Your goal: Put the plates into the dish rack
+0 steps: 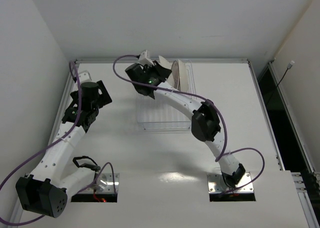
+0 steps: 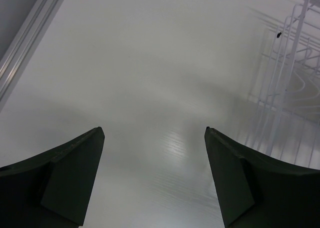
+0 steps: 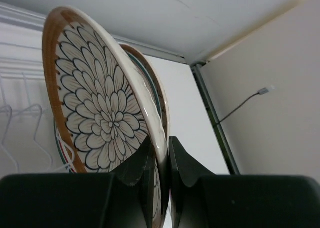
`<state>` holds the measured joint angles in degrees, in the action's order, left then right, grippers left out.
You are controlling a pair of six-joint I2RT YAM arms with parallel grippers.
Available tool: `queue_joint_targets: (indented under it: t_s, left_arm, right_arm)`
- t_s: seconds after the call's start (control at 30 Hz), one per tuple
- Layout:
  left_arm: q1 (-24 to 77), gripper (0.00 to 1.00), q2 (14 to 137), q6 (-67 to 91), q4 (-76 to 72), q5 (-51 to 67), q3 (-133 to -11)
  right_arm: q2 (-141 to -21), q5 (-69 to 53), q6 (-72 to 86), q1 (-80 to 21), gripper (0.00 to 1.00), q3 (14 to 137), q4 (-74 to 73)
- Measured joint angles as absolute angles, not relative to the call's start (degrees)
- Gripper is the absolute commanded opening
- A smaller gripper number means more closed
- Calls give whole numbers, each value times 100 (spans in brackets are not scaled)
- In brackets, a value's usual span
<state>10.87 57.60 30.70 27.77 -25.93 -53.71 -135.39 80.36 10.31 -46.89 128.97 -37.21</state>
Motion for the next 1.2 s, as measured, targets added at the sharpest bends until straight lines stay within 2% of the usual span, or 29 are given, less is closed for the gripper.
queue_joint_targets:
  t_s: [0.13,0.23,0.5,0.73,1.0,1.2]
  left_arm:
    - [1087,80,5760,3070,2777,-2591,-5371]
    - [1087,80,5752,3070,2779,-2591,-5371]
    - [1087,80,5686,3070,2777,-2571,-5371]
    - [1087,80,5686,3070,2777,-2554,-5371]
    - [1087,80,5686,3070,2777,-2530,-5371]
    - [1087,80,5686,3070,2777,-2530,-5371]
  right_arm:
    - [-13325,8298,-1170,-4810,0,11721,-939]
    - [-13325,8320,-2143,-4851,0,11458,217]
    - [-13384,8235,-3481,-4772,0,11150,2082]
    - [-13410,8326,-4160,-4641,0,11100,2724]
    - [-13410,8213,-5039,-4510,0,10250,4329]
    - [-13732,8359,-5929,-4523,0,10630,5186]
